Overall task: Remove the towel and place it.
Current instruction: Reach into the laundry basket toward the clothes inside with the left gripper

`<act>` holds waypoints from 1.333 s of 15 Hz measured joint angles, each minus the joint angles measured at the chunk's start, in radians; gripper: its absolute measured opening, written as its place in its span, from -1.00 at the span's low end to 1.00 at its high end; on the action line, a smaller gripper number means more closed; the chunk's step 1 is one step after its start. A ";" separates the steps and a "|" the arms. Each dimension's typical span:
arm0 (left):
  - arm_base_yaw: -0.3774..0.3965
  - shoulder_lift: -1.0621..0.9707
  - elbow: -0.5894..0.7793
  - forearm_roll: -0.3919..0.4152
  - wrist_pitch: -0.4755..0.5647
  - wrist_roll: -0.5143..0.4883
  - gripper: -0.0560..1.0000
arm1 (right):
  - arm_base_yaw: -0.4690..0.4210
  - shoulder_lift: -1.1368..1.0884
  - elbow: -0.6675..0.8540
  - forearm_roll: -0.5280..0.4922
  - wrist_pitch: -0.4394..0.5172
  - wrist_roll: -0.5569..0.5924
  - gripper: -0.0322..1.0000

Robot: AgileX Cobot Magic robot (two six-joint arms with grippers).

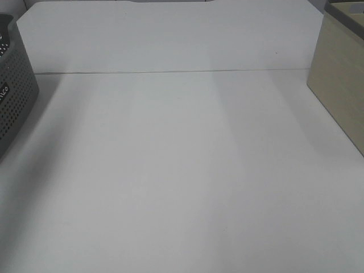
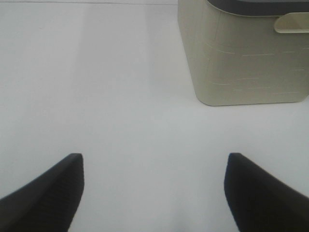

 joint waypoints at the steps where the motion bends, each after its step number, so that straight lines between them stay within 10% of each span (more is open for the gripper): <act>1: 0.040 0.064 -0.018 0.004 -0.008 0.017 0.97 | 0.000 0.000 0.000 0.000 0.000 0.000 0.57; 11: 0.210 0.589 -0.077 0.000 -0.379 0.127 0.97 | 0.000 0.000 0.000 0.000 0.000 0.000 0.57; 20: 0.210 0.853 -0.373 -0.144 -0.179 0.134 0.82 | 0.000 0.000 0.000 0.000 0.000 0.000 0.57</act>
